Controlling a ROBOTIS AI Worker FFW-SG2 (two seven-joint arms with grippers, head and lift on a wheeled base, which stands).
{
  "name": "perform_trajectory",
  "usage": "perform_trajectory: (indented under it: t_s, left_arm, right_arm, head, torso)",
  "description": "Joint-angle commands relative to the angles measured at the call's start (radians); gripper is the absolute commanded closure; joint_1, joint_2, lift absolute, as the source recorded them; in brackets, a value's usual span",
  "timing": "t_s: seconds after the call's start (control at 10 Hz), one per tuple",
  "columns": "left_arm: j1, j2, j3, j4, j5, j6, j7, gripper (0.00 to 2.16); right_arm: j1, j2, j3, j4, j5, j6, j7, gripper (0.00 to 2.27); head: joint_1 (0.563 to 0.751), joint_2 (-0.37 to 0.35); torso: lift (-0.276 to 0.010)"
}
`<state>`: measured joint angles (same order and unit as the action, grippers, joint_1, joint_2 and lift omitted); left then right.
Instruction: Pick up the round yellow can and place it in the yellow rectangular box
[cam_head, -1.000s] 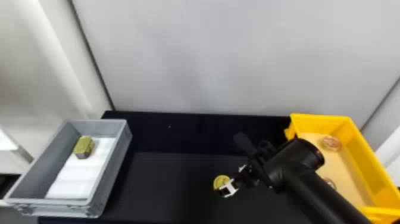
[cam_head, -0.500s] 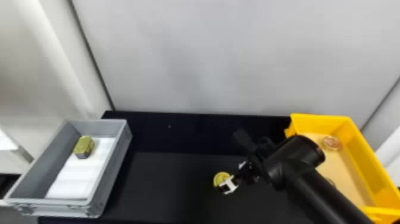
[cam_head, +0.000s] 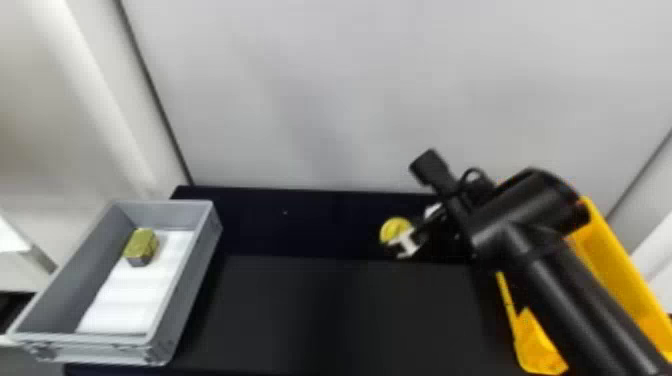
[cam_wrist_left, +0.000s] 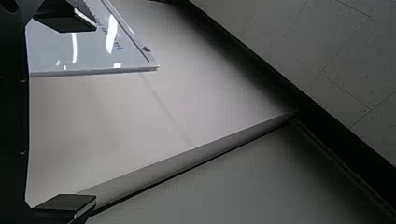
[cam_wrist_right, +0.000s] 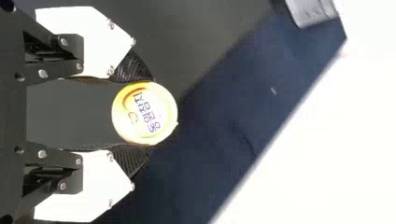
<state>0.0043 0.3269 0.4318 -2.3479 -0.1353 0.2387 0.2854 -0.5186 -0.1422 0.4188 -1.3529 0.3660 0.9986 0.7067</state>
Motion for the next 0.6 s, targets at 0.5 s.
perform_trajectory:
  t_s: [0.5]
  left_arm:
    - [-0.001, 0.011, 0.002, -0.011, 0.000, 0.024, -0.005, 0.00]
  right_arm:
    - [-0.041, -0.097, -0.216, -0.224, 0.226, 0.122, 0.027, 0.69]
  head:
    - [0.692, 0.054]
  torso:
    - [-0.003]
